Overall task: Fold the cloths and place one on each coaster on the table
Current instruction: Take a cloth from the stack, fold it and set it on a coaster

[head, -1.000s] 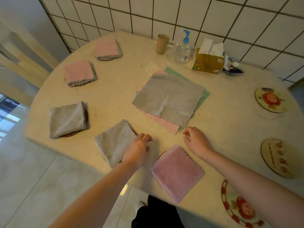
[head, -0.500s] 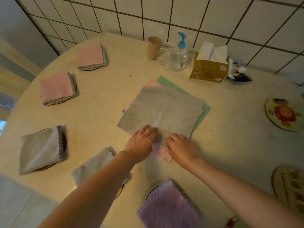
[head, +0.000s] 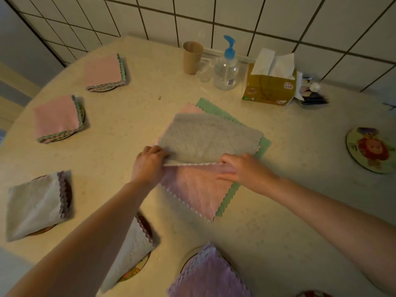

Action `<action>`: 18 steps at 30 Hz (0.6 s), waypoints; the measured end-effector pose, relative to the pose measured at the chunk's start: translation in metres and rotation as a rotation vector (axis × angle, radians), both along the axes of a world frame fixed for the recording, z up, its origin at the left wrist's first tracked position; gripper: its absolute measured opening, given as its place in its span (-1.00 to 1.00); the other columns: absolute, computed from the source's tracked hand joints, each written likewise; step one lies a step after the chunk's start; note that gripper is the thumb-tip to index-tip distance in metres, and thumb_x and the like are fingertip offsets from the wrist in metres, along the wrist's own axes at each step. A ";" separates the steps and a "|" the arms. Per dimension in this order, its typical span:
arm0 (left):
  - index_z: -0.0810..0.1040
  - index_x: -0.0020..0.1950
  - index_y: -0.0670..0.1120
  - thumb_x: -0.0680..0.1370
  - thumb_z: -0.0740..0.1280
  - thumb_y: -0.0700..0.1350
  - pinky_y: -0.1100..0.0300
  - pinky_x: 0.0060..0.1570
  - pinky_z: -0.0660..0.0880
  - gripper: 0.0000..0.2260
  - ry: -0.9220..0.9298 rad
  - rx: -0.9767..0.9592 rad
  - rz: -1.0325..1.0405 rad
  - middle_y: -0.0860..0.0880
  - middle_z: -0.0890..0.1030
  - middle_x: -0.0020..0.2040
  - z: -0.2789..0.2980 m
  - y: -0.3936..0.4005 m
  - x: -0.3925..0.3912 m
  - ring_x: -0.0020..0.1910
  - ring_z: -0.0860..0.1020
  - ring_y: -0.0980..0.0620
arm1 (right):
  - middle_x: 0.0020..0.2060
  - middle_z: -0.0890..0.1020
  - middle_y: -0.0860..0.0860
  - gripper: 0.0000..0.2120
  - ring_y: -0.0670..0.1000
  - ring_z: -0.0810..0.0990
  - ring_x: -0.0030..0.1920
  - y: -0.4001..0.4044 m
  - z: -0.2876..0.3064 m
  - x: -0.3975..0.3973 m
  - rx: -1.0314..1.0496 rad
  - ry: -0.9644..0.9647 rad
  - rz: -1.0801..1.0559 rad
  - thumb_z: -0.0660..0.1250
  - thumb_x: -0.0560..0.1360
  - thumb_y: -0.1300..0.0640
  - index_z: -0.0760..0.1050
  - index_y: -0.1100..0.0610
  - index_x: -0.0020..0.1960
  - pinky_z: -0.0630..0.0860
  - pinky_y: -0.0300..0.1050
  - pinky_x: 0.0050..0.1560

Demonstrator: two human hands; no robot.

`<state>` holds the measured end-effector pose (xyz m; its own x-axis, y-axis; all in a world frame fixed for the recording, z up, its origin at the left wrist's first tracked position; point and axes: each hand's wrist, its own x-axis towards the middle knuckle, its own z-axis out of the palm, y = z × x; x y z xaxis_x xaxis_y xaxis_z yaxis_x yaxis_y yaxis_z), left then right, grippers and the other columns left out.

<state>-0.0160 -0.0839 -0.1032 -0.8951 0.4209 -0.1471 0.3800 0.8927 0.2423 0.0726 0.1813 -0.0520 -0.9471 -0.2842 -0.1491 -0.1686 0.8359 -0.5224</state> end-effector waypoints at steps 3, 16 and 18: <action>0.65 0.12 -0.13 0.37 0.41 -0.24 0.01 0.16 0.43 -0.68 0.003 0.116 0.130 -0.12 0.62 0.15 0.015 -0.005 -0.009 0.15 0.46 -0.22 | -0.19 0.49 -0.04 -0.86 0.06 0.54 -0.17 0.020 0.007 0.001 0.108 0.055 0.007 0.32 0.51 0.06 0.44 0.12 -0.13 0.36 -0.06 -0.28; 0.60 0.19 -0.24 0.51 0.31 -0.35 0.24 0.35 0.25 -0.73 0.172 0.616 0.087 -0.21 0.57 0.23 0.096 0.049 0.080 0.32 0.47 -0.12 | 0.03 0.61 0.06 -0.87 -0.01 0.56 0.04 0.046 0.077 0.097 -0.225 0.431 -0.626 0.25 0.53 0.25 0.44 0.20 0.08 0.47 -0.16 -0.02; 0.59 0.19 -0.24 0.51 0.29 -0.36 0.25 0.33 0.24 -0.73 0.149 0.606 0.035 -0.20 0.57 0.23 0.097 0.056 0.114 0.32 0.46 -0.12 | 0.11 0.58 0.05 -0.85 -0.03 0.52 0.18 0.053 0.079 0.136 -0.207 0.429 -0.626 0.25 0.52 0.26 0.44 0.19 0.09 0.44 -0.20 0.10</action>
